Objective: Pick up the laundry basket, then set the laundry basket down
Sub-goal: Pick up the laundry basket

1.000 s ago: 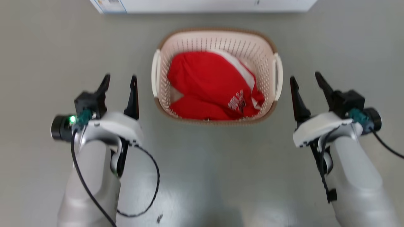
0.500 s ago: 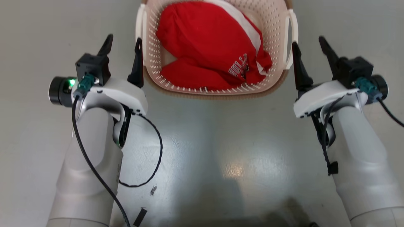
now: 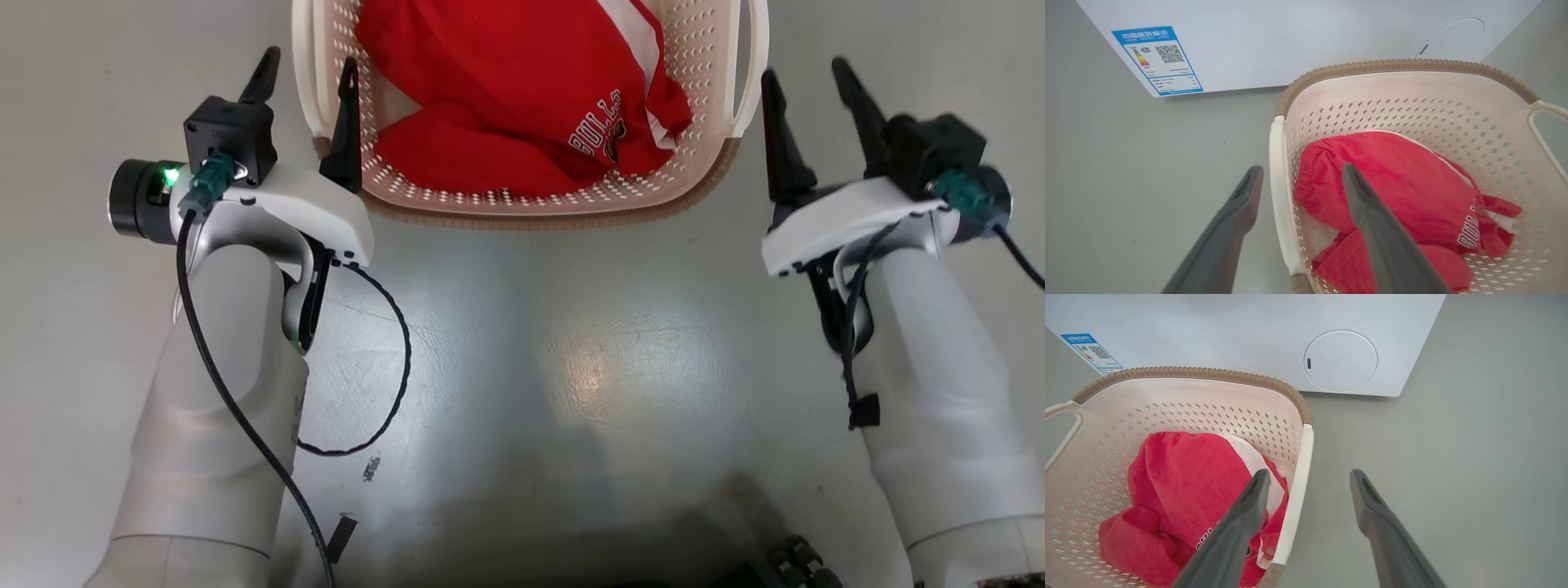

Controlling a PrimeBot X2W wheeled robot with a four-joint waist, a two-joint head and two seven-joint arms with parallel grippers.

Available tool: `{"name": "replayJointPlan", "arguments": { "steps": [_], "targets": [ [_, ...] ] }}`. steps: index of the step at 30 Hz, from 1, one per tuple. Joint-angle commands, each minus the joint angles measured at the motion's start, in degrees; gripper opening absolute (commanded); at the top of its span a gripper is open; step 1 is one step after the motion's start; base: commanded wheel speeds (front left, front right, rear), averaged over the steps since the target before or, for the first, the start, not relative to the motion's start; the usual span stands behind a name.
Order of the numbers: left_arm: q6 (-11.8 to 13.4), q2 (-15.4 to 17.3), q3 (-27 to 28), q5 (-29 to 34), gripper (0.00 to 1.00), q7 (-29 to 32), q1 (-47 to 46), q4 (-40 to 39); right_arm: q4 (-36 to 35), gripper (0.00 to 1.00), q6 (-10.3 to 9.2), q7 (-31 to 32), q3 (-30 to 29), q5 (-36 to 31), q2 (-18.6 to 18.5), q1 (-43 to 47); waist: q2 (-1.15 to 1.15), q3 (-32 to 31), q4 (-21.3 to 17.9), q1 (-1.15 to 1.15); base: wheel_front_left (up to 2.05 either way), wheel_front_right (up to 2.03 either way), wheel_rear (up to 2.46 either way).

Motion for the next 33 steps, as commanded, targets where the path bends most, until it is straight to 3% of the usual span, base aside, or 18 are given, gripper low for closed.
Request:
{"name": "replayJointPlan", "arguments": {
  "steps": [1, 33],
  "targets": [
    [0.70, 1.75, 1.11, 0.94, 1.00, -0.29, 0.01, -0.48, -1.11, 1.00, 0.33, -0.78, 1.07, 0.47, 0.46, 0.49, 0.00, 0.72, -0.23, 0.00, 0.00, 0.00, 0.00],
    [1.40, 2.14, -0.13, 0.40, 1.00, -0.29, -3.95, 1.03, 0.68, 1.00, 0.33, -0.78, 1.95, 0.94, 0.46, -2.02, 0.00, 7.13, 1.46, 0.00, 0.00, 0.00, 0.00]
  ]
}}
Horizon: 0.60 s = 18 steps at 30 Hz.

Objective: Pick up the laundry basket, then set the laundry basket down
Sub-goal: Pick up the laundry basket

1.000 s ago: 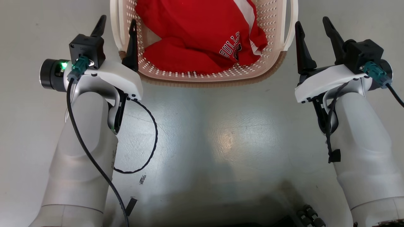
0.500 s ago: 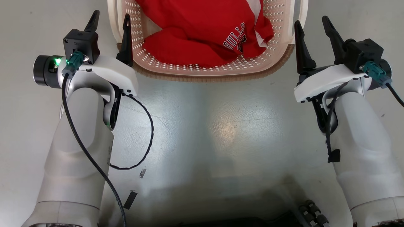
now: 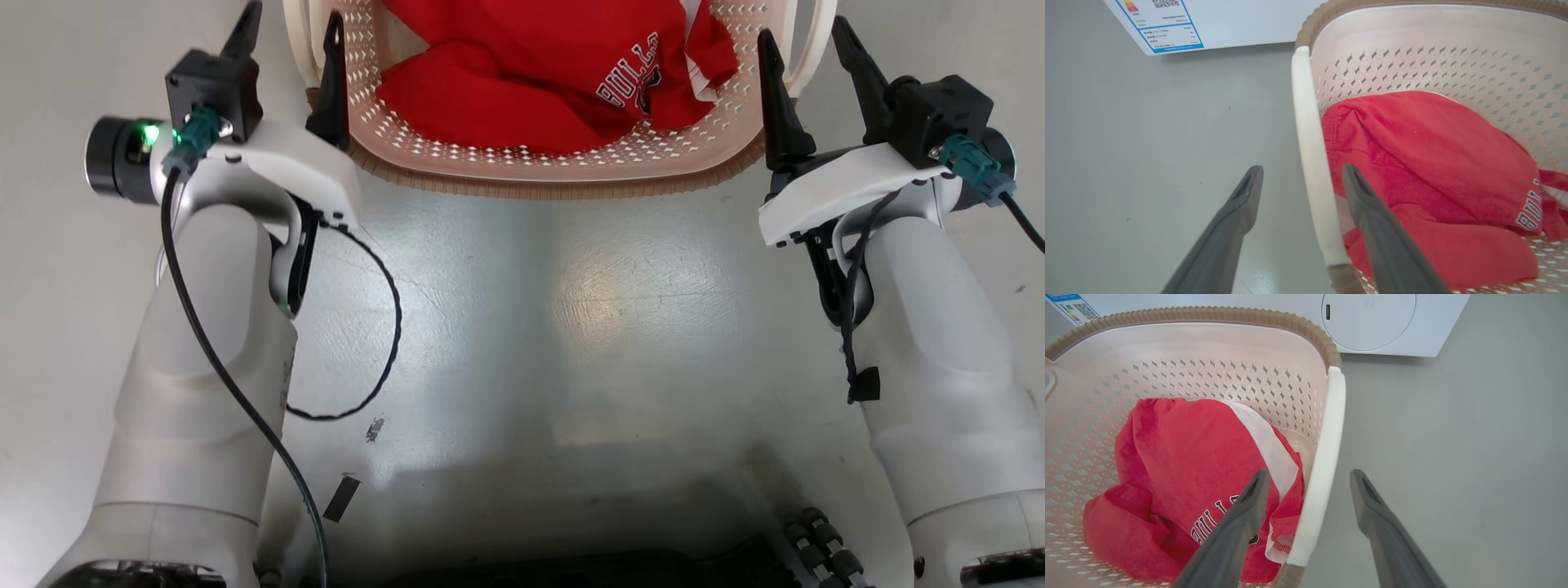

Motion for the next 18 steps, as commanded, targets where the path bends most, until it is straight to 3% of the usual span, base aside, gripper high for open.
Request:
{"name": "replayJointPlan", "arguments": {
  "steps": [1, 18],
  "targets": [
    [0.35, 1.19, 0.76, 0.42, 1.00, -0.28, 0.48, -0.53, 0.17, 1.00, 0.33, -0.69, 0.85, 0.34, 0.52, 1.43, 0.00, 0.33, 0.05, 0.00, 0.00, 0.00, 0.00],
    [0.50, 1.97, -0.76, 0.84, 1.00, -0.28, -2.53, 5.14, 6.75, 1.00, 0.33, -0.69, 2.97, 4.93, 0.52, -2.76, 0.00, 1.06, -0.24, 0.00, 0.00, 0.00, 0.00]
  ]
}}
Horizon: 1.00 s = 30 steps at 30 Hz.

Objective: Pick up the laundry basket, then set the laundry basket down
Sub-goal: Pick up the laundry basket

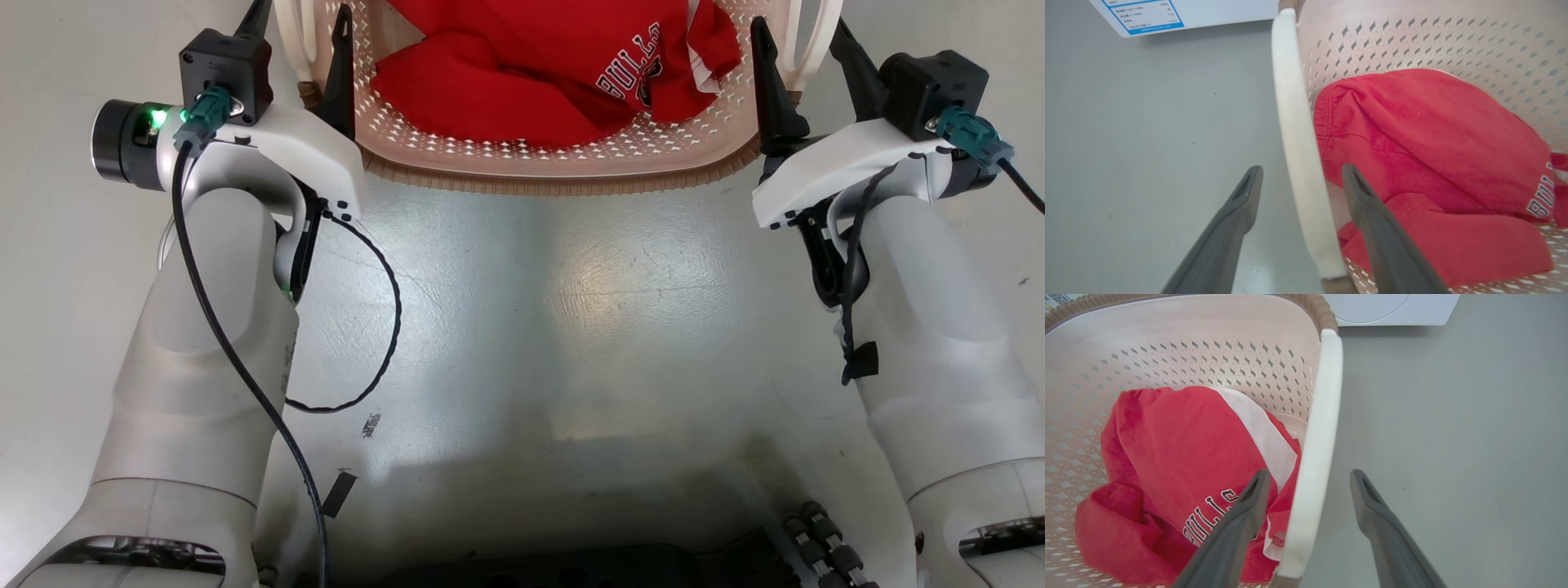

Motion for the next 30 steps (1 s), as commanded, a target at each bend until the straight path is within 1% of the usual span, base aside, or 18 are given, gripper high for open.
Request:
{"name": "replayJointPlan", "arguments": {
  "steps": [1, 2, 3, 4, 7, 12, 18, 25, 30],
  "targets": [
    [0.49, 1.68, 0.58, 0.82, 0.71, -0.26, 0.69, -0.23, 0.02, 0.88, 0.33, -0.68, 1.12, 0.78, 0.65, 1.67, 0.00, -0.08, -0.04, 0.00, 0.00, 0.00, 0.00],
    [0.41, 1.66, 0.48, 0.77, 0.38, -0.26, 0.56, -0.12, 0.26, 0.42, 0.33, -0.68, 1.40, 1.12, 0.65, 1.60, 0.00, -0.12, -0.06, 0.00, 0.00, 0.00, 0.00],
    [0.30, 1.64, 0.34, 0.73, 0.00, -0.26, 0.45, 0.00, 0.74, 0.02, 0.33, -0.68, 1.83, 1.68, 0.65, 1.58, 0.00, -0.19, -0.01, 0.00, 0.00, 0.00, 0.00],
    [0.17, 1.64, 0.17, 0.74, 0.00, -0.26, 0.36, 0.27, 1.20, 0.00, 0.33, -0.68, 2.27, 2.40, 0.65, 1.51, 0.00, -0.24, 0.02, 0.00, 0.00, 0.00, 0.00],
    [0.17, 1.61, -0.01, 0.58, 0.00, -0.26, 0.16, -0.14, 2.39, 0.00, 0.33, -0.68, 3.63, 4.52, 0.65, 1.25, 0.00, -0.30, -0.02, 0.00, 0.00, 0.00, 0.00],
    [0.51, 1.67, -0.35, 0.57, 0.00, -0.26, 0.26, 0.13, 3.20, 0.00, 0.33, -0.68, 4.91, 6.20, 0.65, 1.26, 0.00, -0.87, -0.23, 0.00, 0.00, 0.00, 0.00],
    [0.66, 1.26, -0.76, 0.08, 0.00, -0.26, 1.19, 2.51, 5.01, 0.00, 0.33, -0.68, 6.24, 7.82, 0.65, 2.58, 0.00, -3.62, -0.19, 0.00, 0.00, 0.00, 0.00],
    [0.08, 0.46, -1.39, -0.92, 0.00, -0.26, 3.17, 8.39, 9.66, 0.00, 0.33, -0.68, 10.06, 11.10, 0.65, 3.50, 0.00, -9.77, -0.33, 0.00, 0.00, 0.00, 0.00],
    [-0.12, -0.33, -2.27, -1.80, 0.00, -0.26, 5.84, 13.02, 13.96, 0.00, 0.33, -0.68, 15.67, 15.44, 0.65, 4.68, 0.00, -16.60, -0.37, 0.00, 0.00, 0.00, 0.00]
  ]
}}
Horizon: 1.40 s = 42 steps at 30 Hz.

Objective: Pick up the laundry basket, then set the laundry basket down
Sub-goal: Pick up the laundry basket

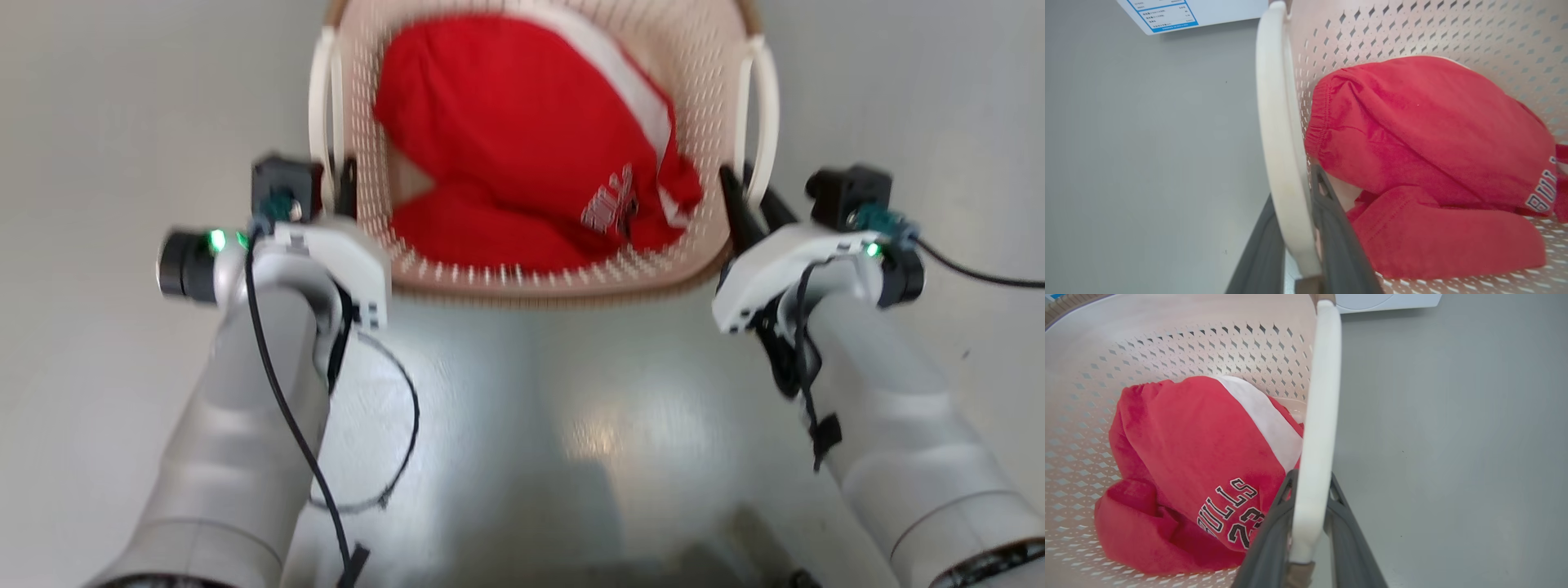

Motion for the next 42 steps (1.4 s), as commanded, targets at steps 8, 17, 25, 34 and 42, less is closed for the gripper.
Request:
{"name": "replayJointPlan", "arguments": {
  "steps": [8, 17, 25, 34, 42],
  "targets": [
    [-1.61, 0.83, -2.33, -2.53, 0.00, -0.36, 10.26, 5.29, 4.56, 0.00, 0.45, 0.35, 12.19, 7.52, 0.42, 8.25, 0.00, -19.01, -0.48, 0.00, 0.00, 0.00, 0.00],
    [-3.60, 0.80, -10.30, -10.54, 0.00, -0.09, 20.20, 9.44, 5.77, 0.00, 0.45, 4.56, 20.59, 13.64, 0.42, 16.93, 0.00, -34.98, -0.95, 0.00, 0.00, 0.00, 0.00],
    [-3.11, 0.79, -20.13, -18.76, 0.00, 4.75, 28.63, 8.47, 5.42, 0.00, 0.45, 8.67, 26.63, 17.87, 0.42, 24.79, 0.00, -46.83, -1.01, 0.00, 0.00, 0.00, 0.00],
    [-1.03, 0.79, -28.06, -25.67, 0.00, 7.61, 30.54, 6.25, 4.94, 0.00, 0.45, 10.63, 30.44, 20.53, 0.42, 25.91, 0.00, -51.18, -0.56, 0.00, 0.00, 0.00, 0.00],
    [-0.42, 0.79, -33.47, -29.99, 0.00, 10.37, 30.43, 6.30, 5.03, 0.00, 0.45, 10.73, 32.38, 22.63, 0.42, 25.81, 0.00, -52.45, -0.25, 0.00, 0.00, 0.00, 0.00]
  ]
}}
